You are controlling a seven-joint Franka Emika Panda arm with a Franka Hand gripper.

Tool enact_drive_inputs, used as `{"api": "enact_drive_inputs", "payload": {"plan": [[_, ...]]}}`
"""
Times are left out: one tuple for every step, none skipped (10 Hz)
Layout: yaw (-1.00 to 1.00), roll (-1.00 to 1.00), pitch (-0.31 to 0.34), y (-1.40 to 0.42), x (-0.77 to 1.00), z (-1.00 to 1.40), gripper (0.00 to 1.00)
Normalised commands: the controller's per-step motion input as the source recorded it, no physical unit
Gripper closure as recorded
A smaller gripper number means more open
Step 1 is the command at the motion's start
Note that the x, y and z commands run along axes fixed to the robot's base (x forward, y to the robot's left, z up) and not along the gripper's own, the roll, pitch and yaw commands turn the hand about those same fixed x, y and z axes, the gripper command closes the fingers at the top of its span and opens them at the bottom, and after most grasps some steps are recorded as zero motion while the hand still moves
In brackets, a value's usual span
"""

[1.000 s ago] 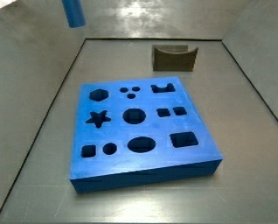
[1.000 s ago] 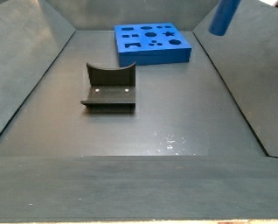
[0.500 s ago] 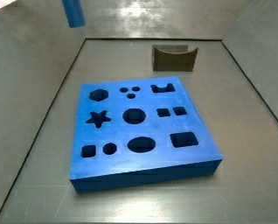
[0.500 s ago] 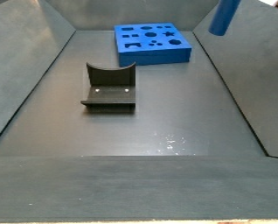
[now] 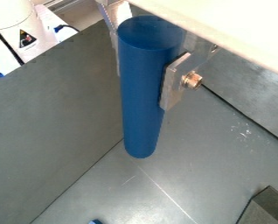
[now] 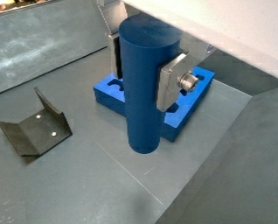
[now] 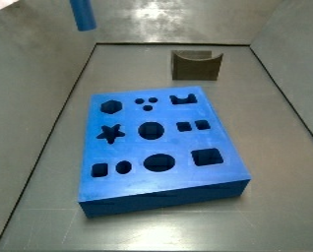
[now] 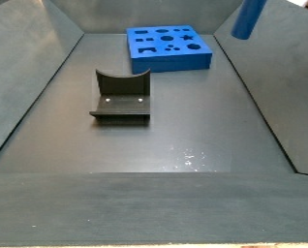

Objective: Pick up the round object. Move up. Move to above the board. Insert the round object.
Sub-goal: Move to above the board.

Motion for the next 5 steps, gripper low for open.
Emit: {"api": "enact_drive_inputs", "payload": {"plan": [[0.02, -0.01, 0.066, -0.01, -0.79, 0.02, 1.00], [0.02, -0.01, 0.066, -0.01, -0.79, 0.02, 1.00], [0.02, -0.01, 0.066, -0.01, -0.79, 0.02, 1.00], [0.02, -0.01, 0.066, -0.01, -0.79, 0.02, 1.00], [0.02, -0.01, 0.066, -0.01, -0.79, 0.02, 1.00]]}}
